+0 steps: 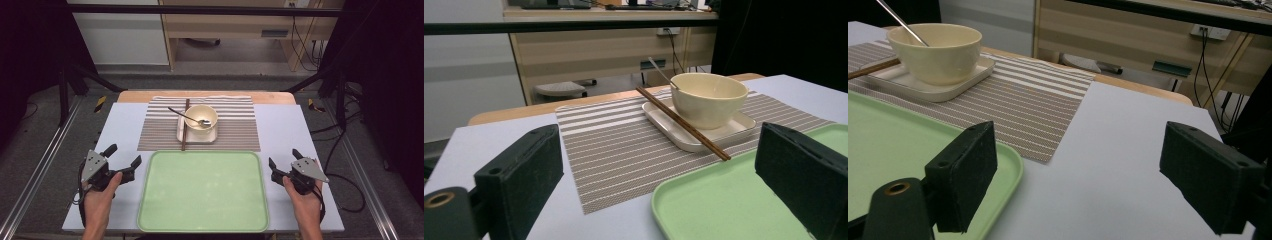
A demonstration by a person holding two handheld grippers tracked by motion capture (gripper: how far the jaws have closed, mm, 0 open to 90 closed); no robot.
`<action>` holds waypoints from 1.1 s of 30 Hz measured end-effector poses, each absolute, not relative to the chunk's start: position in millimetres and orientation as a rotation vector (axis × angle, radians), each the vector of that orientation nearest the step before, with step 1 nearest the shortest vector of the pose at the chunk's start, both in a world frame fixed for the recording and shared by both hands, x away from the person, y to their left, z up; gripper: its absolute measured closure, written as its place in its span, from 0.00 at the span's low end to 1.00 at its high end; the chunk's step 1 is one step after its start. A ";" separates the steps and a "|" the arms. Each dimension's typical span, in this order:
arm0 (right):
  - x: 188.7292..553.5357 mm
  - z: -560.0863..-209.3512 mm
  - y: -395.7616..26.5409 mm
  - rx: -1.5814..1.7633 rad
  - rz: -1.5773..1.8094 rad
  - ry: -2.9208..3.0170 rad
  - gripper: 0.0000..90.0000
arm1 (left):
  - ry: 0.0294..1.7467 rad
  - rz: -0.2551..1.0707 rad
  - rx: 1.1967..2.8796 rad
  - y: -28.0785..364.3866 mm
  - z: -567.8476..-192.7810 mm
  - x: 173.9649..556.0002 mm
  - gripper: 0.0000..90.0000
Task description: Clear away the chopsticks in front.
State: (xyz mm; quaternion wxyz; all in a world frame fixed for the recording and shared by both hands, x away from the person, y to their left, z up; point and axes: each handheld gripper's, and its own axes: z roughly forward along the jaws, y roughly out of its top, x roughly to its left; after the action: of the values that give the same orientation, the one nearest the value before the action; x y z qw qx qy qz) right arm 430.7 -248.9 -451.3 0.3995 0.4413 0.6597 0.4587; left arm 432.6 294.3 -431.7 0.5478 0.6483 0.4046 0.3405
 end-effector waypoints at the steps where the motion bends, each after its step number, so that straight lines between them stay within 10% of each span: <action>1: 431.2 -452.3 -249.7 1.119 1.157 1.671 0.18 | 0.968 0.805 1.529 295.4 -431.4 432.5 0.06; 33: 420.1 -435.6 -239.3 1.092 1.189 1.623 0.10 | 0.854 0.743 1.659 238.2 -383.9 470.8 0.07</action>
State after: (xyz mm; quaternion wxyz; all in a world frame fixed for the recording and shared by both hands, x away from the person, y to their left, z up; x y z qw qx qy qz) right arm 420.1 -239.3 -435.6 0.4133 0.4344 0.6456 0.4730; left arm 470.8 238.2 -383.9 0.5369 0.6969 0.3589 0.3120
